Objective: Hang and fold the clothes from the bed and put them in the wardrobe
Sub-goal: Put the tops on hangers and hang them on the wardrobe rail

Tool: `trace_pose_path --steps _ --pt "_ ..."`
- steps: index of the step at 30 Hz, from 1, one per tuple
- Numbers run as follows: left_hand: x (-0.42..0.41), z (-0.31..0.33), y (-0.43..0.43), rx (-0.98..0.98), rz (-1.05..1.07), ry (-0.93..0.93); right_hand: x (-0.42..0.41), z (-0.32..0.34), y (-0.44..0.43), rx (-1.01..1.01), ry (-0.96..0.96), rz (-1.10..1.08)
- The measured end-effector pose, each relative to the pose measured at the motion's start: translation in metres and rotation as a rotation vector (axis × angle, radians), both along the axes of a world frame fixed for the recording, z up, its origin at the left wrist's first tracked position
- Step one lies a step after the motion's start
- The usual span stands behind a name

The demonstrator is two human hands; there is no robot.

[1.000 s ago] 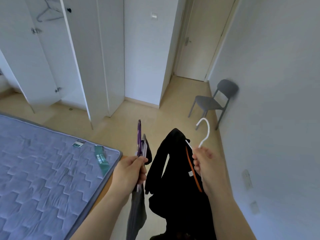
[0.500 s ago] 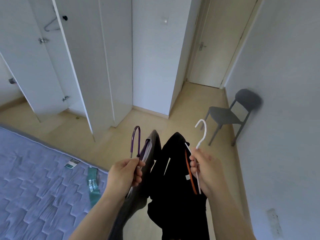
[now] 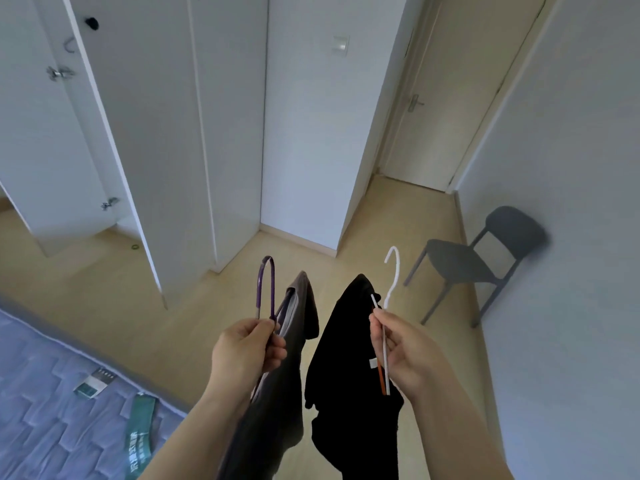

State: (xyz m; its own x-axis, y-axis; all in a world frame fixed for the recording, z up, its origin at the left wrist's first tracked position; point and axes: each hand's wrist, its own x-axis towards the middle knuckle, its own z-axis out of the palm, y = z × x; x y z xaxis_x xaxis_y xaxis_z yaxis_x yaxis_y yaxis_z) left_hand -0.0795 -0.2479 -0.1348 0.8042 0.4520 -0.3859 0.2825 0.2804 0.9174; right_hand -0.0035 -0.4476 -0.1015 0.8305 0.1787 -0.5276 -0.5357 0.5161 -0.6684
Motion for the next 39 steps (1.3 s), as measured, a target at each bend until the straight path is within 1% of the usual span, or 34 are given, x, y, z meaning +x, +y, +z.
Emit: trace_pose_path --steps 1,3,6,8,10,14,17,20,26,31,39 --pt "0.013 0.001 0.005 -0.016 0.000 0.002 0.013 0.003 0.004 0.053 0.026 -0.007" --pt "0.039 0.002 0.014 -0.026 -0.005 -0.001 0.038 0.006 0.013 0.068 0.024 -0.010" --pt "0.072 0.003 0.024 -0.035 0.018 0.012 0.075 0.003 0.027 -0.041 -0.019 -0.008" --pt "0.093 0.003 0.031 -0.046 0.024 0.024 0.100 0.000 0.033 -0.126 -0.055 0.035" --pt "0.115 0.003 0.039 -0.040 0.037 0.027 0.126 -0.005 0.040 -0.162 -0.077 0.082" --pt "0.164 0.000 0.050 -0.004 0.114 0.040 0.184 -0.011 0.064 -0.160 -0.081 0.145" --pt "0.196 0.001 0.057 0.011 0.177 0.027 0.228 -0.011 0.083 -0.133 -0.076 0.235" --pt "0.221 0.004 0.066 0.019 0.262 0.026 0.268 -0.008 0.103 -0.148 -0.091 0.307" --pt "0.244 0.002 0.097 -0.018 0.429 0.015 0.321 -0.006 0.155 -0.162 -0.129 0.507" --pt "0.253 -0.003 0.148 -0.043 0.591 -0.015 0.344 -0.012 0.217 -0.175 -0.127 0.657" --pt "0.264 -0.003 0.242 -0.132 0.686 -0.100 0.368 -0.004 0.337 -0.242 -0.145 0.782"
